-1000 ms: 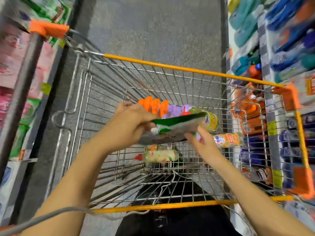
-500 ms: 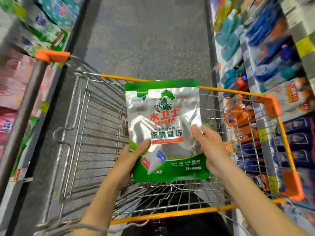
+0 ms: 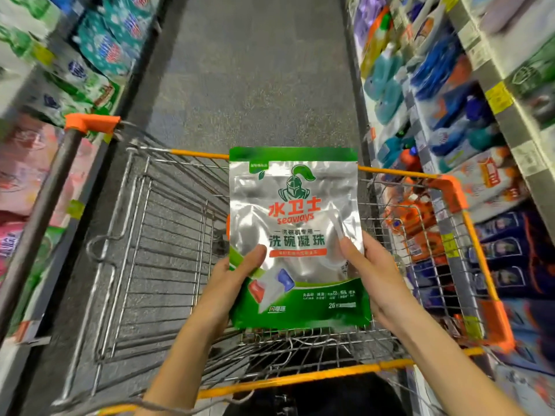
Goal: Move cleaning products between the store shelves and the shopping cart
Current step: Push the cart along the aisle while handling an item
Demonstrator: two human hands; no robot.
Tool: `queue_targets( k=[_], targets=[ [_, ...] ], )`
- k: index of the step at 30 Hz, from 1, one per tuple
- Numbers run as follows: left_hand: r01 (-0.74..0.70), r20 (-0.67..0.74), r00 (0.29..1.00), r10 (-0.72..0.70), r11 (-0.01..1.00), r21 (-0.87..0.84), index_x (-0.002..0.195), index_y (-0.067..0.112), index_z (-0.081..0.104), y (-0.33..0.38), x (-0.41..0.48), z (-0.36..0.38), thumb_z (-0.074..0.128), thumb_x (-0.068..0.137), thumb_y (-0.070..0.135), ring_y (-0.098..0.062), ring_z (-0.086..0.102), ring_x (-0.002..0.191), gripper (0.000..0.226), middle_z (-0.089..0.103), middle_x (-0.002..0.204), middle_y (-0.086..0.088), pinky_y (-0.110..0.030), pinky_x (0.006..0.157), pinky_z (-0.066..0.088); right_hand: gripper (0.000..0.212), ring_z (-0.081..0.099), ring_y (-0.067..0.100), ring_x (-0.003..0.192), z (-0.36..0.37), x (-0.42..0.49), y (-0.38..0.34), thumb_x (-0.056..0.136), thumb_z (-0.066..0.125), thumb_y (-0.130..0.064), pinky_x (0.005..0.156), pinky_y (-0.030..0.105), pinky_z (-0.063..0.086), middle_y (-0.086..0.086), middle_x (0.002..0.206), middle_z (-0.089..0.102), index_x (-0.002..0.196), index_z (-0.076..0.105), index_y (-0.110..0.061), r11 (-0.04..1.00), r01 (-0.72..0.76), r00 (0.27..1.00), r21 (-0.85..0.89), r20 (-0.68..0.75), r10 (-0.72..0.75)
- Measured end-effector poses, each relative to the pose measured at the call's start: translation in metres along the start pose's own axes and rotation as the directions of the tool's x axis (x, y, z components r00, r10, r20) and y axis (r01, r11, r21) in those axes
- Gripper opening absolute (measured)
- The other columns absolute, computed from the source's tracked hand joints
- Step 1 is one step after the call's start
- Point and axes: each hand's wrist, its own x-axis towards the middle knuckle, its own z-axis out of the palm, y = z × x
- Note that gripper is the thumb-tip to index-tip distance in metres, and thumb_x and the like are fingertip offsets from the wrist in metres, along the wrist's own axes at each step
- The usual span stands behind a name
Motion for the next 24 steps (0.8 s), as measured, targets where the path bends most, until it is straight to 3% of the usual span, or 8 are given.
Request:
queue_targets(
  k=[6, 9, 11, 15, 18, 21, 24],
  targets=[
    [-0.101, 0.082, 0.992, 0.096, 0.992, 0.071, 0.104, 0.016, 0.061, -0.001, -0.012, 0.008, 0.068, 0.071, 0.038, -0.027, 0.073, 0.077, 0.041, 0.076, 0.089, -0.009, -0.041, 0.079, 0.056, 0.019, 0.069, 0.022, 0.1, -0.008, -0.029, 0.002, 0.098, 0.051, -0.023, 0.084, 0.038, 0.056, -0.001, 0.105, 0.074, 0.11, 0.065, -0.026, 0.998, 0.064, 0.992, -0.02, -0.109, -0.065],
    [-0.164, 0.15, 0.978, 0.146, 0.979, 0.117, 0.107, 0.016, 0.063, -0.002, -0.022, 0.011, 0.077, 0.068, 0.045, -0.029, 0.072, 0.083, 0.051, 0.075, 0.093, -0.008, -0.047, 0.086, 0.054, 0.019, 0.067, 0.028, 0.104, -0.008, -0.055, 0.003, 0.095, 0.054, -0.026, 0.094, 0.051, 0.052, 0.003, 0.107, 0.073, 0.108, 0.067, -0.027, 0.994, 0.113, 0.974, -0.001, -0.195, -0.111],
    [-0.204, 0.187, 0.966, 0.179, 0.971, 0.126, 0.105, 0.019, 0.066, 0.0, -0.031, 0.013, 0.081, 0.068, 0.042, -0.027, 0.072, 0.088, 0.046, 0.075, 0.096, -0.006, -0.048, 0.091, 0.053, 0.022, 0.068, 0.032, 0.102, -0.006, -0.076, 0.003, 0.091, 0.055, -0.029, 0.095, 0.056, 0.05, 0.008, 0.106, 0.073, 0.108, 0.067, -0.023, 0.989, 0.149, 0.957, 0.027, -0.257, -0.137],
    [-0.258, 0.305, 0.928, 0.215, 0.96, 0.11, 0.103, 0.019, 0.069, -0.001, -0.063, 0.011, 0.071, 0.069, 0.036, -0.027, 0.071, 0.093, 0.038, 0.075, 0.1, -0.006, -0.042, 0.089, 0.053, 0.025, 0.067, 0.034, 0.103, 0.004, -0.127, 0.007, 0.091, 0.056, -0.029, 0.095, 0.059, 0.049, 0.008, 0.108, 0.073, 0.113, 0.066, -0.022, 0.969, 0.247, 0.899, 0.011, -0.376, -0.225],
    [-0.302, 0.395, 0.888, 0.234, 0.946, 0.118, 0.095, 0.02, 0.069, 0.001, -0.092, 0.01, 0.07, 0.067, 0.033, -0.02, 0.073, 0.082, 0.031, 0.076, 0.091, -0.003, -0.036, 0.08, 0.057, 0.02, 0.063, 0.044, 0.102, 0.013, -0.171, 0.014, 0.094, 0.055, -0.028, 0.09, 0.062, 0.048, 0.011, 0.105, 0.073, 0.107, 0.069, -0.026, 0.95, 0.312, 0.832, -0.009, -0.481, -0.277],
    [-0.352, 0.479, 0.844, 0.241, 0.923, 0.156, 0.092, 0.017, 0.068, 0.003, -0.117, 0.015, 0.075, 0.065, 0.035, -0.024, 0.072, 0.081, 0.033, 0.076, 0.086, -0.004, -0.041, 0.083, 0.055, 0.021, 0.069, 0.032, 0.095, 0.018, -0.215, 0.014, 0.091, 0.055, -0.033, 0.086, 0.053, 0.052, 0.004, 0.102, 0.074, 0.105, 0.07, -0.028, 0.93, 0.365, 0.774, -0.045, -0.54, -0.33],
    [-0.397, 0.581, 0.78, 0.232, 0.902, 0.172, 0.104, 0.014, 0.068, 0.0, -0.147, 0.03, 0.078, 0.063, 0.044, -0.028, 0.072, 0.088, 0.052, 0.075, 0.093, -0.007, -0.043, 0.085, 0.055, 0.019, 0.069, 0.016, 0.084, 0.016, -0.262, 0.016, 0.091, 0.055, -0.036, 0.073, 0.032, 0.055, -0.004, 0.095, 0.075, 0.1, 0.07, -0.031, 0.905, 0.4, 0.678, -0.142, -0.618, -0.397]
  ],
)
